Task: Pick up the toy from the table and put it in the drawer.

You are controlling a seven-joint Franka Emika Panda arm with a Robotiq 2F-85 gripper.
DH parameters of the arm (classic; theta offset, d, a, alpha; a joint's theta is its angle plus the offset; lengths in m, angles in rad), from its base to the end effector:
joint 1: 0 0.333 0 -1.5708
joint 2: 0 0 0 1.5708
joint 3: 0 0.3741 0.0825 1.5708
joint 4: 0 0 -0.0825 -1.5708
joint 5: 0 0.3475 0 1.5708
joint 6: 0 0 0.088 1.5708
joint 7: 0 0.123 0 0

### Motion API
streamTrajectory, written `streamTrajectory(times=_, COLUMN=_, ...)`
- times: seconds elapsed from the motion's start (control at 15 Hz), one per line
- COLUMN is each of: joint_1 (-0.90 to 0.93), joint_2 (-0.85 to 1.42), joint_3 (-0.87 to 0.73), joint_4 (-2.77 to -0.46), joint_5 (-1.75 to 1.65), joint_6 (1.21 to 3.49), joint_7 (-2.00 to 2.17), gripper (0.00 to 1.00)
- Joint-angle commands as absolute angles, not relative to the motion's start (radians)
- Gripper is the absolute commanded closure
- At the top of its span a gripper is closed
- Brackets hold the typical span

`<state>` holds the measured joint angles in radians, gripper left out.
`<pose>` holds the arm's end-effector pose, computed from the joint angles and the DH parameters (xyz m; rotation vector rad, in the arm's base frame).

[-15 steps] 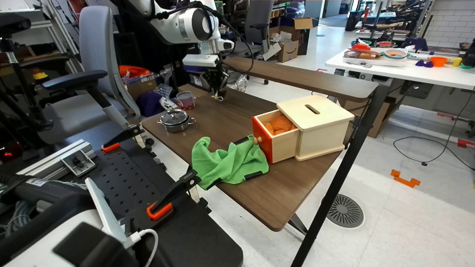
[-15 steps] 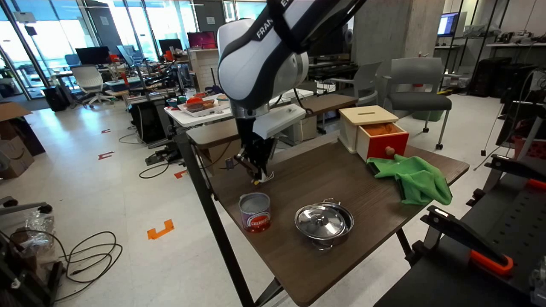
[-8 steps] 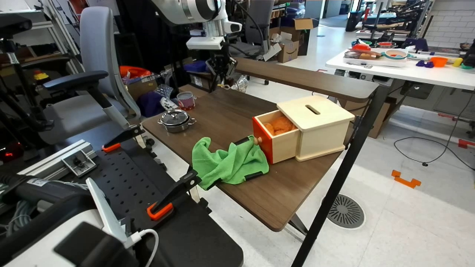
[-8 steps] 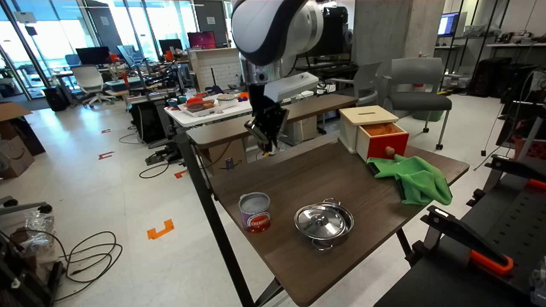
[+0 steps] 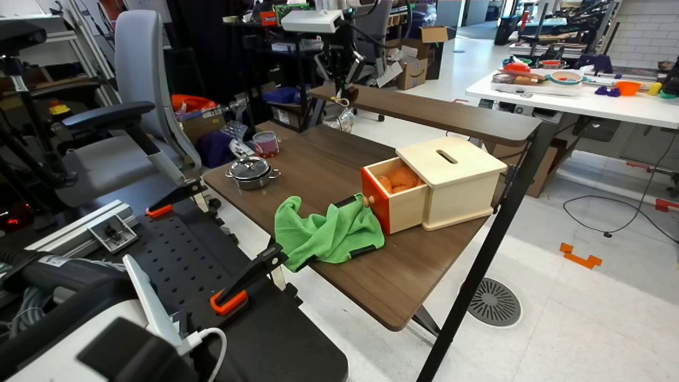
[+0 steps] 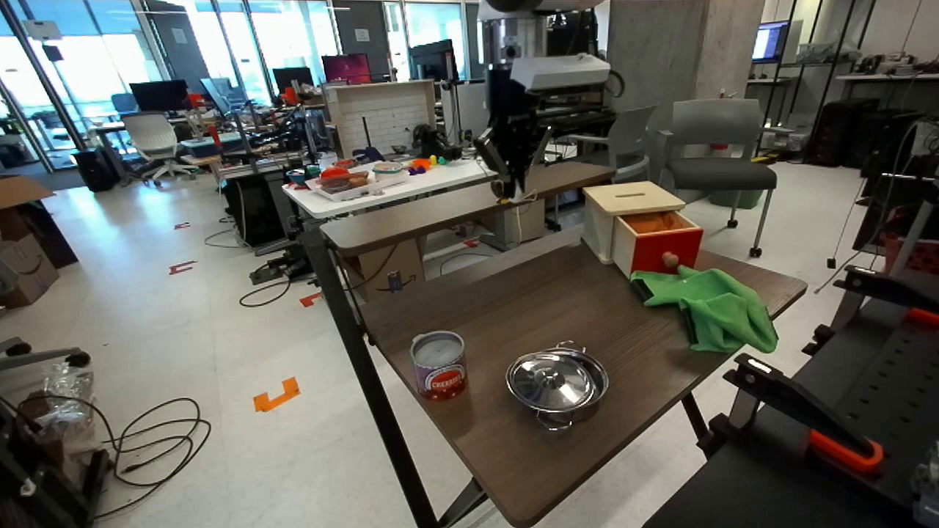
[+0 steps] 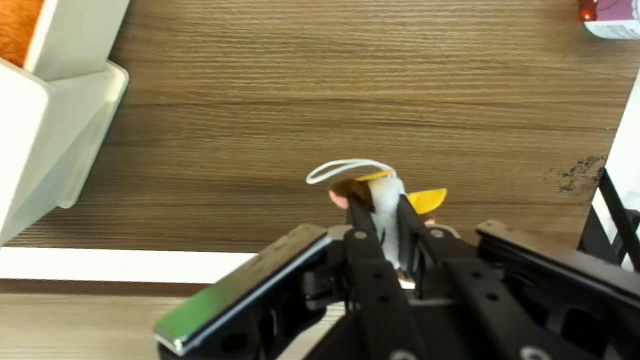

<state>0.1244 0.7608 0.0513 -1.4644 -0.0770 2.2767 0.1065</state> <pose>0.7285 0.1177 0.2832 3.1190 0.1601 0.0871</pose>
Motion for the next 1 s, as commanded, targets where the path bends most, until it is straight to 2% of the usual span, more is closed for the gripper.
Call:
streamTrajectory(times=0.0, joint_1=0.057, joint_2=0.643, joint_3=0.050, joint_4=-1.598, joint_5=-0.014, joint_6=2.311, joint_7=0.075, gripper=0.96)
streamTrajectory(times=0.33, joint_1=-0.016, joint_2=0.560, joint_3=0.023, joint_4=-1.695, joint_5=0.042, joint_6=2.311, joint_7=0.075, gripper=0.96)
streamTrajectory(times=0.93, joint_1=-0.101, joint_2=0.540, joint_3=-0.030, joint_4=-1.826, joint_5=0.037, joint_6=2.340, joint_7=0.014, gripper=0.96)
